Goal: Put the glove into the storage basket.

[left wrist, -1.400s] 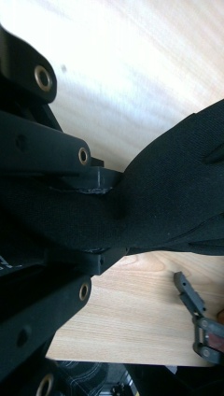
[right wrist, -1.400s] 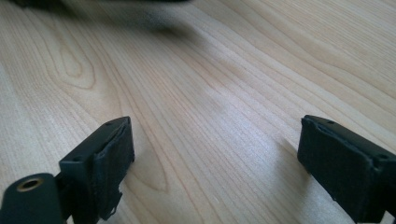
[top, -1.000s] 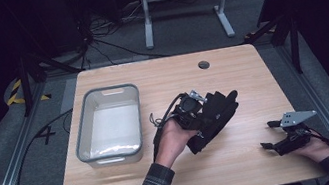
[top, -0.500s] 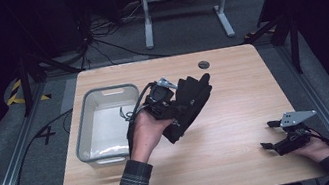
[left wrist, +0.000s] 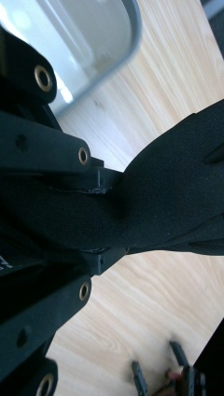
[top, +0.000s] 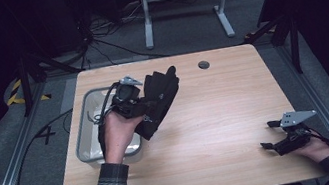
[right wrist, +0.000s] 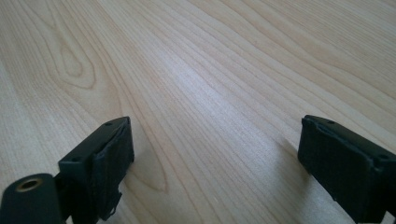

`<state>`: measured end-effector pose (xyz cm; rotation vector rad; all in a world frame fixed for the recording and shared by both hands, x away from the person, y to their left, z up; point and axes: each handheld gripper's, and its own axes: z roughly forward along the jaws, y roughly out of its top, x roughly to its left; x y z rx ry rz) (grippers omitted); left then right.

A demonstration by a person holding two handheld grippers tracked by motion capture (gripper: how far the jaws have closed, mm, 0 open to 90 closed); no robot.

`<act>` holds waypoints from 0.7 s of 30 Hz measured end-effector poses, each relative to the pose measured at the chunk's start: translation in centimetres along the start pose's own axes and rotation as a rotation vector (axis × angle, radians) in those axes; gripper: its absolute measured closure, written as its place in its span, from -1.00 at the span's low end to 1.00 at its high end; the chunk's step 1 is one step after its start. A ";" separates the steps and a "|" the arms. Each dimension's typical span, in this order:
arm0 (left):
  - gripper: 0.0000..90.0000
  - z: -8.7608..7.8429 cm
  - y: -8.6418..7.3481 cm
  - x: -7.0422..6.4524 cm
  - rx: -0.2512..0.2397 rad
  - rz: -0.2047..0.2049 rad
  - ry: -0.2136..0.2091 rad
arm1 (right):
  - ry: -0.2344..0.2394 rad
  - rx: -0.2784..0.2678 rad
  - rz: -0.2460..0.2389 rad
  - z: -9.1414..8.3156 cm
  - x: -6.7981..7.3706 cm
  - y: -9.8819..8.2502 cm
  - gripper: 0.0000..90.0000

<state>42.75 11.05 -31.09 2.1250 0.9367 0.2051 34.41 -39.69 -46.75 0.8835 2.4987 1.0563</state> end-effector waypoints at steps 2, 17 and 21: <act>0.58 -0.6 -0.4 0.7 -0.008 -0.019 0.015 | 0.000 0.000 0.001 0.0 0.0 0.0 -0.75; 0.57 -2.5 -4.5 5.7 -0.013 -0.160 0.132 | 0.001 0.000 -0.002 0.0 0.0 0.0 -0.75; 0.57 -2.2 -5.8 7.2 -0.005 -0.202 0.156 | 0.002 0.000 -0.001 0.0 0.0 0.0 -0.75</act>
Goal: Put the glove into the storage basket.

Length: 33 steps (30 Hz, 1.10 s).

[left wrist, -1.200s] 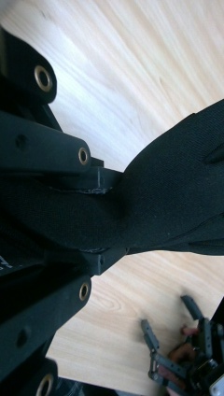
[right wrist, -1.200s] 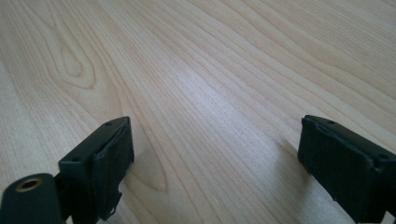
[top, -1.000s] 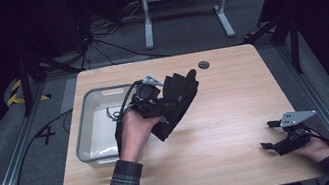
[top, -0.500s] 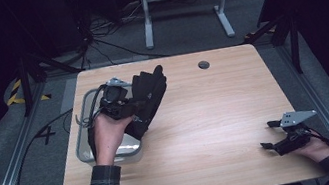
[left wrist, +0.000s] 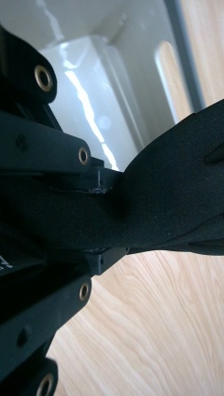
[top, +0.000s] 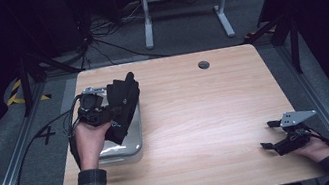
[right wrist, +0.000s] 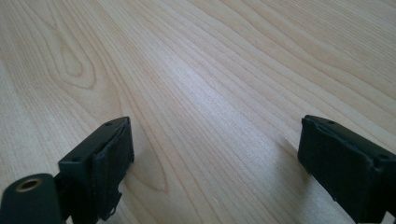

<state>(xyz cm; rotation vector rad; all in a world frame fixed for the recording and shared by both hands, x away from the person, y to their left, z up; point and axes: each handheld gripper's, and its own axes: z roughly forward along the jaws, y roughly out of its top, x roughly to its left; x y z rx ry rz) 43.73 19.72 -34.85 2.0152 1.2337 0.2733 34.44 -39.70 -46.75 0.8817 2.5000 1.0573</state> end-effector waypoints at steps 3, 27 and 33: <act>0.57 0.8 -0.7 0.7 0.024 -0.023 0.007 | 0.000 0.000 0.000 0.0 0.0 0.0 -0.75; 0.31 5.8 -3.1 3.4 0.185 -0.084 0.017 | 0.000 0.000 -0.001 0.0 0.0 0.0 -0.75; -0.30 5.3 -3.0 3.4 0.150 -0.078 0.063 | 0.000 0.000 0.000 0.0 0.0 0.0 -0.75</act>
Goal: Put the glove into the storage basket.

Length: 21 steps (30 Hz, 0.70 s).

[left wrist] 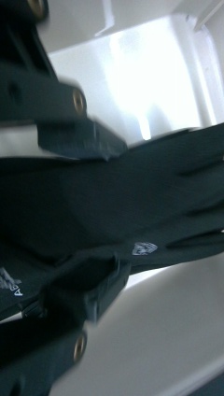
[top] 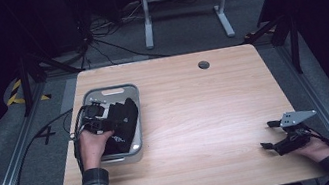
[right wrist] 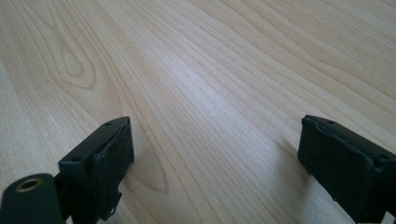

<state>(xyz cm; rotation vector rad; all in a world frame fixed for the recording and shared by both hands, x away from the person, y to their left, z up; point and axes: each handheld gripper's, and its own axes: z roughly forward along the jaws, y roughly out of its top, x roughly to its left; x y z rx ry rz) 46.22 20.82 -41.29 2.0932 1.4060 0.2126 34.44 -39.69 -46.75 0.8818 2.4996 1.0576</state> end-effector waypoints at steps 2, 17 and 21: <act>-0.37 -0.2 0.0 0.0 -0.013 0.003 0.002 | 0.000 0.000 0.000 0.0 0.0 0.0 -0.75; -0.78 -2.0 1.7 -3.8 -0.119 0.086 -0.046 | 0.000 0.000 -0.002 0.0 0.0 0.0 -0.75; -0.77 -1.9 2.4 -5.7 -0.146 0.120 -0.089 | 0.001 0.000 -0.002 0.0 0.0 0.0 -0.75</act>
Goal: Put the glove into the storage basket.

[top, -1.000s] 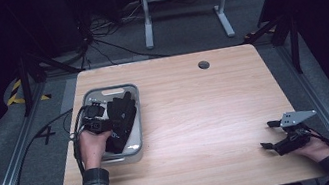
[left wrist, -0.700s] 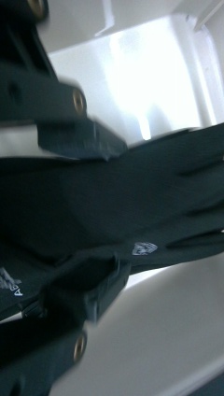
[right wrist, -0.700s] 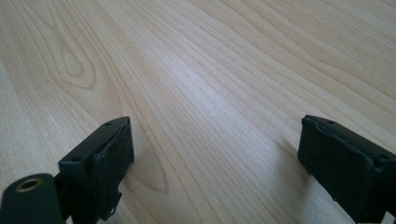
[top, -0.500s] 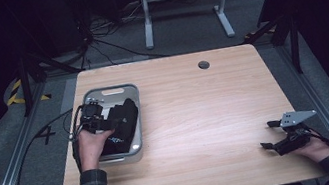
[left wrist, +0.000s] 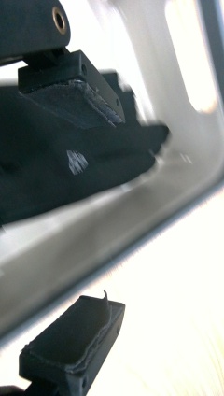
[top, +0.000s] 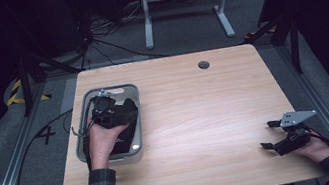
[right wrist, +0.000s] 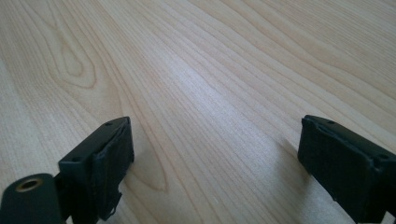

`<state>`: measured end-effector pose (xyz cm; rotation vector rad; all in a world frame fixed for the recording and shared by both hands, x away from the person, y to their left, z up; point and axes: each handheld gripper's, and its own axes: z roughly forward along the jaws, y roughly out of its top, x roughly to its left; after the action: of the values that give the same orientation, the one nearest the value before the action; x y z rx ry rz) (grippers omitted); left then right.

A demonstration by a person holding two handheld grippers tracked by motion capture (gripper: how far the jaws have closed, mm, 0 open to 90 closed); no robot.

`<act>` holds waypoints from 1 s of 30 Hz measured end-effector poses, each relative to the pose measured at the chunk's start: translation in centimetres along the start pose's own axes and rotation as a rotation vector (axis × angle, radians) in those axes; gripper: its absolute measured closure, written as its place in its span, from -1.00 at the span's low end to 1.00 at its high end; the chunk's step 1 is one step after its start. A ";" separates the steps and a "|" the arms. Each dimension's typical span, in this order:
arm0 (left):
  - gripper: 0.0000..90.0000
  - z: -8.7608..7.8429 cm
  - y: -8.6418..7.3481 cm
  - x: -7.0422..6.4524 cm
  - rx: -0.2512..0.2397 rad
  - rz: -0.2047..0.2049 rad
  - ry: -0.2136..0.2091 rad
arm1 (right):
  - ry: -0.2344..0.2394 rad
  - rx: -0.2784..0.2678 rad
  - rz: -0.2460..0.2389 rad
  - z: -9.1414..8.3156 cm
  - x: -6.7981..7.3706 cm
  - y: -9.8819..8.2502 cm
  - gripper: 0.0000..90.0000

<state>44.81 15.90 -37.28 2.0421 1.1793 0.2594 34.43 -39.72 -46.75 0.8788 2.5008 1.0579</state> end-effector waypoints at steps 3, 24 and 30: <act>-0.77 0.3 0.5 -1.3 -0.018 0.021 -0.021 | 0.000 0.000 0.000 0.0 0.0 0.0 -0.75; -0.76 2.8 0.8 -9.4 -0.078 0.140 -0.128 | 0.001 0.001 0.000 0.0 0.0 0.0 -0.75; -0.74 4.0 0.1 -11.5 -0.071 0.163 -0.159 | 0.001 0.000 0.000 0.0 0.0 0.0 -0.75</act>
<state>40.52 4.58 -37.87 2.0580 0.8972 0.2105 34.43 -39.72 -46.75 0.8794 2.5015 1.0579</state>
